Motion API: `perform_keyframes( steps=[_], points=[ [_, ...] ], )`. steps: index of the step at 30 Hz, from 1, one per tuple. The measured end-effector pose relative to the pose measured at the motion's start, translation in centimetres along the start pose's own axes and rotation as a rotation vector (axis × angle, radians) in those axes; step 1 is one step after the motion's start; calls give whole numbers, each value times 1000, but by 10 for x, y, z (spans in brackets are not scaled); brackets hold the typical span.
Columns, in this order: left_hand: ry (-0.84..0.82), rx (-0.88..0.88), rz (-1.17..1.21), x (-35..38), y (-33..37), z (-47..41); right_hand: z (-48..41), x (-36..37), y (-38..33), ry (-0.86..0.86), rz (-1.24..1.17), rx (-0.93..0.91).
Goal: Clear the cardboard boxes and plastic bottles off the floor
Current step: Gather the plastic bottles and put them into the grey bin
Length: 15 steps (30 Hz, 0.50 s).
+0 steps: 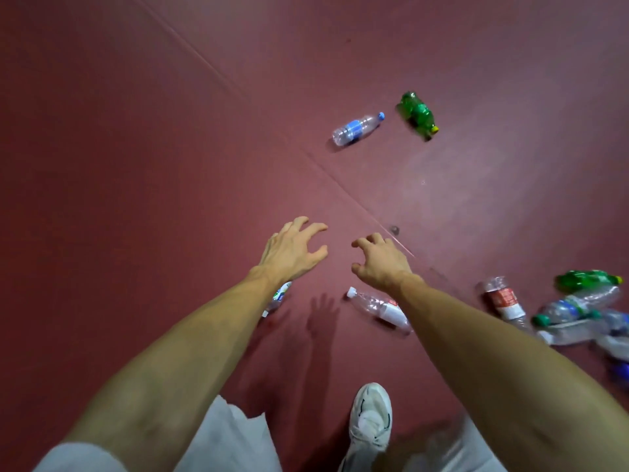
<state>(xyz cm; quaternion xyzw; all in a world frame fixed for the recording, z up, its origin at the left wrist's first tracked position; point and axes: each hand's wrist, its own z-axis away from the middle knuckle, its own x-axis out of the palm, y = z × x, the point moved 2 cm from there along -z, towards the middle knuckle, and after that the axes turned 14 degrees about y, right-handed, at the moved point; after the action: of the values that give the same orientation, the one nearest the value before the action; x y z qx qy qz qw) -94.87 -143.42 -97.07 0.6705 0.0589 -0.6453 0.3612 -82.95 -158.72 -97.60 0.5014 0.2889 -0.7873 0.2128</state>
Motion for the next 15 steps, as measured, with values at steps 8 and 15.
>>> perform_keyframes(
  steps=[8,15],
  points=[
    [26,45,-6,170,-90,-8,-50,183,47,27,15,28],
    [71,-19,-34,239,-150,17,-50,242,81,33,157,107]
  ],
)
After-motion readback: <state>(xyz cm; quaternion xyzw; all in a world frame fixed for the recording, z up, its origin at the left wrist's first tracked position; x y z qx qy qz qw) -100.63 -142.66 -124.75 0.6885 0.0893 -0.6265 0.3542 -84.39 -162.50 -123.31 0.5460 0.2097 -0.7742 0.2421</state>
